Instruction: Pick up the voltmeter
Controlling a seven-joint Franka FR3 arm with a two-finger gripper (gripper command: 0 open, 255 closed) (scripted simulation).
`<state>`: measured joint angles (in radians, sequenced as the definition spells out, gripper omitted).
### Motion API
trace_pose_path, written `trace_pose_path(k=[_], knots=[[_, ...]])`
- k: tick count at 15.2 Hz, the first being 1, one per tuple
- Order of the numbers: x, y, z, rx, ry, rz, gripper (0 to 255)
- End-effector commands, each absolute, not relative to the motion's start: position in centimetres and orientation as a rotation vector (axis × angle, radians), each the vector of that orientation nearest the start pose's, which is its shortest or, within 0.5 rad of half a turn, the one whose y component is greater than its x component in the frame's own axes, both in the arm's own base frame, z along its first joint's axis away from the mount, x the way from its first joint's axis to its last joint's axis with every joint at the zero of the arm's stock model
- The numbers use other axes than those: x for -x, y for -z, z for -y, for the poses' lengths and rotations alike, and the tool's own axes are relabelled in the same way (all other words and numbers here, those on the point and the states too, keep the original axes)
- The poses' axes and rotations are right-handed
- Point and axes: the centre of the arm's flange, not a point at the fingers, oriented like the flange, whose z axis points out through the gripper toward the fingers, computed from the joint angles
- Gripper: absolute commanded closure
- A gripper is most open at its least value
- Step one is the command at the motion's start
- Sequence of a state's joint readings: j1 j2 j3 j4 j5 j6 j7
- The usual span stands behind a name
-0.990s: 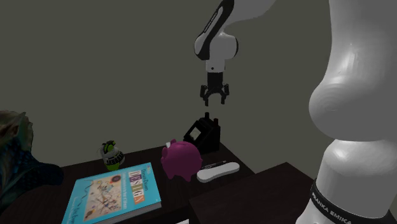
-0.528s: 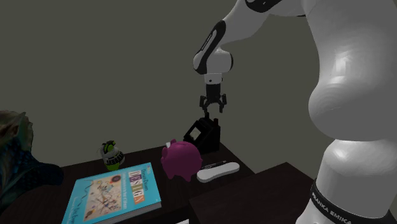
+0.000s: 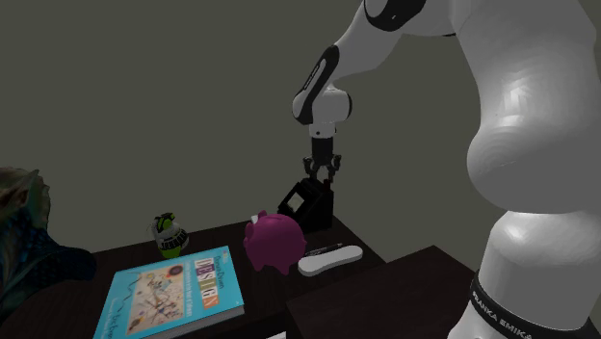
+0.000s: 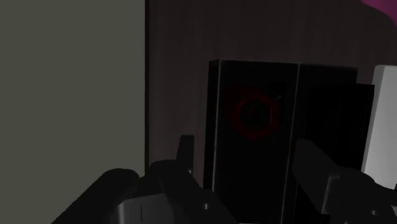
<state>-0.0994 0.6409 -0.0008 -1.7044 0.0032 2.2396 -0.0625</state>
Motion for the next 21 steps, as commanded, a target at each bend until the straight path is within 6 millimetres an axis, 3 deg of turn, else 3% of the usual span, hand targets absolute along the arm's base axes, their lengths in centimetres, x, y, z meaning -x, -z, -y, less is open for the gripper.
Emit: trace_pose_path(k=[1, 9, 21], knots=[[-66.0, -21.0, 6.6, 3.126, -0.164, -0.062, 255], [-66.1, -21.1, 6.6, 3.126, -0.164, -0.062, 255], [-66.1, -27.4, 6.6, 3.126, -0.164, -0.062, 255]])
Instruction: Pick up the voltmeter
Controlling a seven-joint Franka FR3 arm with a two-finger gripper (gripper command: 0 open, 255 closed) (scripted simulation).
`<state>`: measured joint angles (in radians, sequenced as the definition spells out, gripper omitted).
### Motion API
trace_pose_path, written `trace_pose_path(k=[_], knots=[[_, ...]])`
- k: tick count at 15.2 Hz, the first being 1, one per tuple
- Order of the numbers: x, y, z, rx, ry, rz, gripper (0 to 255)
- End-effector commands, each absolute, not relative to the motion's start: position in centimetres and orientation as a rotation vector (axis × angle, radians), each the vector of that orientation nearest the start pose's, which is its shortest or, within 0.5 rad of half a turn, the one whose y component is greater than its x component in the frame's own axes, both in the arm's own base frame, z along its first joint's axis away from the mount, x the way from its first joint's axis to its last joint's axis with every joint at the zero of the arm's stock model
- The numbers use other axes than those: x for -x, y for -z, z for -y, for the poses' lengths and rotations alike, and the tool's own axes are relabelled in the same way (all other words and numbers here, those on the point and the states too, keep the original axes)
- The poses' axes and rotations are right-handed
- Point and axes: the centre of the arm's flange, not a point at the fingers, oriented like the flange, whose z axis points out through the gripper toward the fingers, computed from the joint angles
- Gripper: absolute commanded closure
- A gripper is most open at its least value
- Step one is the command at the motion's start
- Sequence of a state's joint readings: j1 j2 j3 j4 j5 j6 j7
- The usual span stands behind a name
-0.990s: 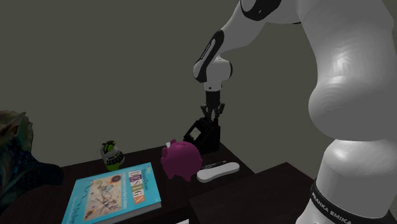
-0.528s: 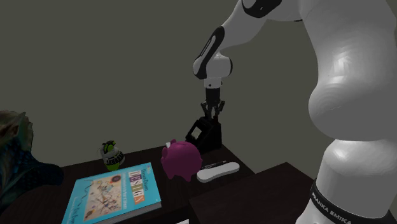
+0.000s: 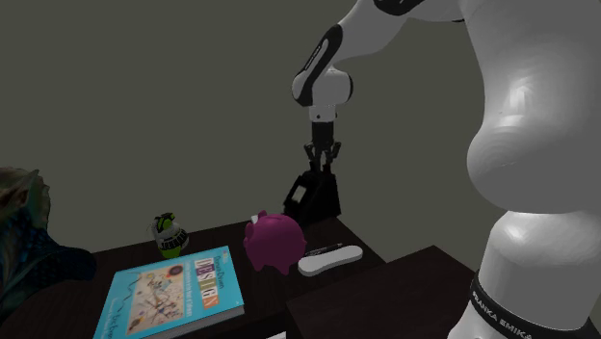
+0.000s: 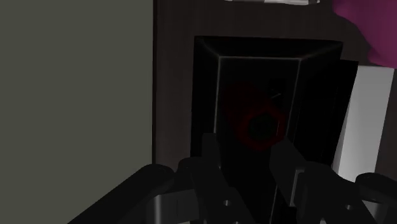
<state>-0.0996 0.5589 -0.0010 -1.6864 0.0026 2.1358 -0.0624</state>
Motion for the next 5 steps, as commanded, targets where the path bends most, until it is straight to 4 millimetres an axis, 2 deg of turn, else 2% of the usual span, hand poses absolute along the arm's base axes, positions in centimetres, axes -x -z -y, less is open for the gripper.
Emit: trace_pose_path(k=[1, 3, 5], knots=[[-66.1, -28.0, 6.6, 3.126, -0.164, -0.062, 255], [-66.1, -29.0, 6.6, 3.126, -0.164, -0.062, 255], [-66.1, -29.1, 6.6, 3.126, -0.164, -0.062, 255]])
